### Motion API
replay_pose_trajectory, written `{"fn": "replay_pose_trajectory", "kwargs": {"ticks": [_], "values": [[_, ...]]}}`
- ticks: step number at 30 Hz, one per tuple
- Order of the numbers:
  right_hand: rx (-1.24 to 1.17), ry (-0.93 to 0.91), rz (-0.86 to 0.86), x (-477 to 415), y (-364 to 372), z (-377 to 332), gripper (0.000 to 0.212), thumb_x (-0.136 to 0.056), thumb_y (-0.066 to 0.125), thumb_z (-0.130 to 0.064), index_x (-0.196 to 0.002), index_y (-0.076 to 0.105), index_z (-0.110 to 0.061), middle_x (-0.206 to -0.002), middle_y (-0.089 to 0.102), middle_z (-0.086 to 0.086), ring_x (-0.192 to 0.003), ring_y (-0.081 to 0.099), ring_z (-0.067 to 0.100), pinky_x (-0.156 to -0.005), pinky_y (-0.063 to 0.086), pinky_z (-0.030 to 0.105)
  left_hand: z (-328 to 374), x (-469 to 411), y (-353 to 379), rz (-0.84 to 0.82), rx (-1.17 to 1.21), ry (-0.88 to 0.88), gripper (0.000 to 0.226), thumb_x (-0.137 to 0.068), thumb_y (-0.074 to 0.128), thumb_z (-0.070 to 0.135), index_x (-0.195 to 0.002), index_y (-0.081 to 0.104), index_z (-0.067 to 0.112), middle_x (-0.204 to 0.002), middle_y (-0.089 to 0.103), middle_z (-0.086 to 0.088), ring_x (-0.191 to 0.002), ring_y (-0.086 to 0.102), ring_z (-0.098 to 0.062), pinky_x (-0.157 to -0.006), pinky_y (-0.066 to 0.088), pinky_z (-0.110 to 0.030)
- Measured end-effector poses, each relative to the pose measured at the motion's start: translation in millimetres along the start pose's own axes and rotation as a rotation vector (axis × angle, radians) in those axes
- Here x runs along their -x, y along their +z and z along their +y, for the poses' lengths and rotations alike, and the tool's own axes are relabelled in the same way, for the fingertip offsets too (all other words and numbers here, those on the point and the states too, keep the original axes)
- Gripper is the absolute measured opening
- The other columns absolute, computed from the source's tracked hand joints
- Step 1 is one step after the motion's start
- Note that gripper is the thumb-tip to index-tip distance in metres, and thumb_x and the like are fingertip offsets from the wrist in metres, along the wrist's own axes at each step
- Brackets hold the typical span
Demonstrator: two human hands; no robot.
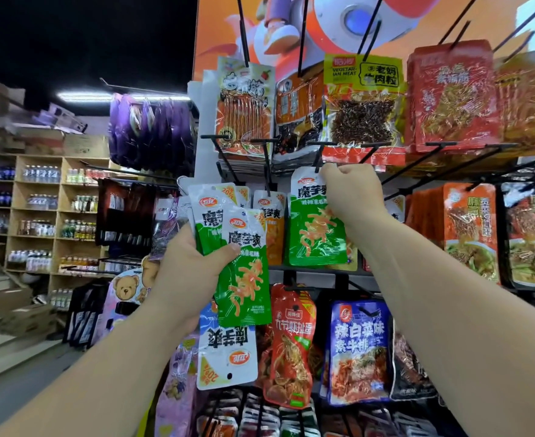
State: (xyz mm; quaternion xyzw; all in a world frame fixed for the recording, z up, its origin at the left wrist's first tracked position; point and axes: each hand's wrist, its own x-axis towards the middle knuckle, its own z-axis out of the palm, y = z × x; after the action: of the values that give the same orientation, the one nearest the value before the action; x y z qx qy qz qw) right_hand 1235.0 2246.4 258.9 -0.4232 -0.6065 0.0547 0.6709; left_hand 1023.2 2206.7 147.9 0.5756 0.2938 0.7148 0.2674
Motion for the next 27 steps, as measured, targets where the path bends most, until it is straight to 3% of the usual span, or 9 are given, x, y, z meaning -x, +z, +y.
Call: {"fn": "replay_pose_trajectory", "kwargs": {"ticks": [4, 6, 10, 14, 18, 21, 23, 25, 27], "values": [[0.117, 0.059, -0.062, -5, 3, 11, 0.058, -0.102, 0.053, -0.026, -0.050, 0.030, -0.019, -0.036, 0.024, -0.010, -0.047, 0.023, 0.021, -0.056, 0.025, 0.032, 0, 0, 1, 0.004, -0.006, -0.005, 0.030, -0.096, 0.069, 0.000, -0.110, 0.063, 0.025, -0.095, 0.080, 0.015, -0.086, 0.077, -0.007, -0.064, 0.060, -0.019], [0.168, 0.067, -0.095, -6, 7, 21, 0.056, -0.107, 0.050, -0.031, -0.056, 0.033, -0.017, -0.044, 0.031, -0.006, -0.048, 0.027, 0.020, -0.051, 0.020, 0.031, -1, 0, 1, 0.005, -0.008, -0.001, 0.030, -0.096, 0.069, -0.001, -0.110, 0.064, 0.025, -0.096, 0.080, 0.014, -0.087, 0.077, -0.007, -0.065, 0.060, -0.019], [0.297, 0.091, -0.103, -18, 17, 35, 0.049, -0.109, 0.047, -0.038, -0.066, 0.046, -0.013, -0.059, 0.045, 0.002, -0.051, 0.041, 0.019, -0.046, 0.025, 0.029, -1, 0, 2, -0.002, -0.012, 0.006, 0.030, -0.095, 0.068, -0.002, -0.109, 0.065, 0.025, -0.098, 0.080, 0.012, -0.090, 0.077, -0.010, -0.071, 0.062, -0.024], [0.454, 0.123, -0.092, -33, 26, 50, 0.052, -0.105, 0.050, -0.049, -0.114, 0.064, -0.001, -0.096, 0.068, 0.014, -0.070, 0.057, 0.025, -0.058, 0.037, 0.029, -2, 0, 1, -0.008, -0.005, 0.010, 0.030, -0.096, 0.068, -0.002, -0.111, 0.065, 0.023, -0.096, 0.080, 0.012, -0.088, 0.077, -0.010, -0.065, 0.061, -0.019], [0.662, -0.046, -0.070, -25, 15, 56, 0.040, -0.095, 0.068, -0.045, -0.105, 0.064, -0.007, -0.093, 0.068, 0.010, -0.083, 0.062, 0.030, -0.068, 0.044, 0.032, -3, 1, 0, -0.023, 0.006, 0.020, 0.031, -0.096, 0.067, -0.002, -0.110, 0.065, 0.025, -0.097, 0.080, 0.011, -0.087, 0.077, -0.009, -0.064, 0.060, -0.019], [0.880, -0.327, -0.050, -6, -1, 50, 0.035, -0.092, 0.073, -0.044, -0.096, 0.057, -0.014, -0.093, 0.060, 0.007, -0.087, 0.061, 0.032, -0.068, 0.047, 0.036, -5, 0, -1, -0.018, -0.003, 0.027, 0.031, -0.095, 0.068, -0.001, -0.112, 0.065, 0.025, -0.098, 0.080, 0.012, -0.089, 0.077, -0.009, -0.066, 0.061, -0.021], [1.035, -0.488, -0.210, 2, -6, 49, 0.044, -0.090, 0.074, -0.049, -0.120, 0.061, -0.020, -0.125, 0.055, 0.011, -0.115, 0.058, 0.036, -0.089, 0.053, 0.045, -6, -1, -1, -0.007, -0.016, 0.030, 0.032, -0.095, 0.070, 0.001, -0.116, 0.065, 0.025, -0.101, 0.080, 0.012, -0.092, 0.077, -0.010, -0.076, 0.062, -0.030], [1.208, -0.540, -0.407, 2, -6, 54, 0.079, -0.087, 0.071, -0.062, -0.154, 0.036, -0.038, -0.166, 0.019, 0.014, -0.151, 0.025, 0.040, -0.118, 0.035, 0.054, -6, -2, -2, -0.002, -0.031, 0.038, 0.032, -0.095, 0.071, 0.003, -0.116, 0.065, 0.025, -0.102, 0.080, 0.013, -0.094, 0.077, -0.010, -0.082, 0.061, -0.034], [1.330, -0.522, -0.499, -3, -2, 59, 0.101, -0.086, 0.063, -0.074, -0.162, 0.003, -0.045, -0.171, -0.019, 0.010, -0.158, -0.011, 0.039, -0.126, 0.011, 0.060, -7, -3, -2, -0.004, -0.034, 0.043, 0.031, -0.095, 0.071, 0.002, -0.114, 0.064, 0.026, -0.100, 0.080, 0.014, -0.091, 0.077, -0.009, -0.075, 0.062, -0.029]]}}
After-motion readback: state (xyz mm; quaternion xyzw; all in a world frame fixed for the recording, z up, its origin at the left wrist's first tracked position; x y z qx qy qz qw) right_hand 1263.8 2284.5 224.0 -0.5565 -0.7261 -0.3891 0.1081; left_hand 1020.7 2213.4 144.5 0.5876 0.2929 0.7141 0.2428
